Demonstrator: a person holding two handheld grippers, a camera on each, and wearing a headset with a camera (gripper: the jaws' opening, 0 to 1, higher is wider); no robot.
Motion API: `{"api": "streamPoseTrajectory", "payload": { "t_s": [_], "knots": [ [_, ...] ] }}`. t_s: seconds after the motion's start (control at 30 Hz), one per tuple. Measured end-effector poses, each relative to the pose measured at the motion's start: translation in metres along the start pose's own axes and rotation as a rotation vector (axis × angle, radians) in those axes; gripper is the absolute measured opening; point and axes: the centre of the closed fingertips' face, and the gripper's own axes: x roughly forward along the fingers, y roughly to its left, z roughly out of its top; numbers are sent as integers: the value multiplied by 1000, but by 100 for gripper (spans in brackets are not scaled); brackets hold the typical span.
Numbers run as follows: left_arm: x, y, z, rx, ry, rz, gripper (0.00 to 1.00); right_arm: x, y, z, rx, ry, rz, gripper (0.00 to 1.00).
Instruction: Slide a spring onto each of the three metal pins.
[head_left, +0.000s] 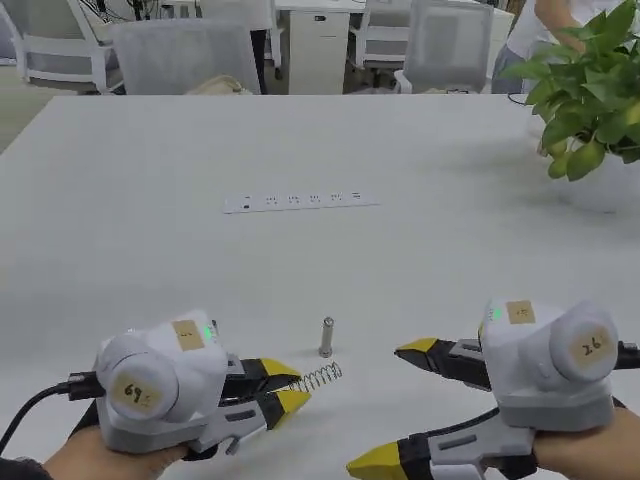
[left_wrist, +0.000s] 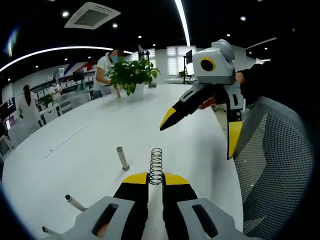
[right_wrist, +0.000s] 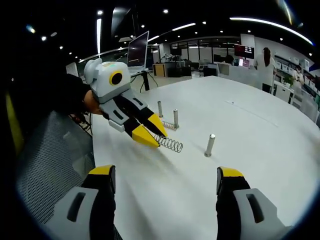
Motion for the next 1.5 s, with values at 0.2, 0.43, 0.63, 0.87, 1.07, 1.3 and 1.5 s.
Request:
{"api": "streamPoseTrajectory", "payload": {
  "t_s": [0.2, 0.43, 0.63, 0.87, 1.07, 1.3, 1.5],
  "knots": [
    [-10, -10, 7, 26, -10, -18, 2, -1, 4, 7, -9, -12, 18, 77],
    [-19, -22, 12, 75, -11, -33, 2, -2, 10, 15, -35, -29, 48, 67],
    [-24, -26, 16, 90, -19, -32, 2, -1, 14, 20, -72, -29, 71, 52],
    [-28, -27, 20, 98, -24, -32, 2, 1, 18, 26, -113, -37, 99, 35],
    [-29, -31, 21, 104, -26, -39, 2, 3, 23, 28, -129, -34, 127, 25],
    [-30, -37, 23, 115, -31, -61, 2, 4, 28, 26, -136, -22, 157, 19],
    [-30, -43, 25, 124, -37, -82, 2, 5, 33, 23, -138, -9, 182, 16]
  ]
}}
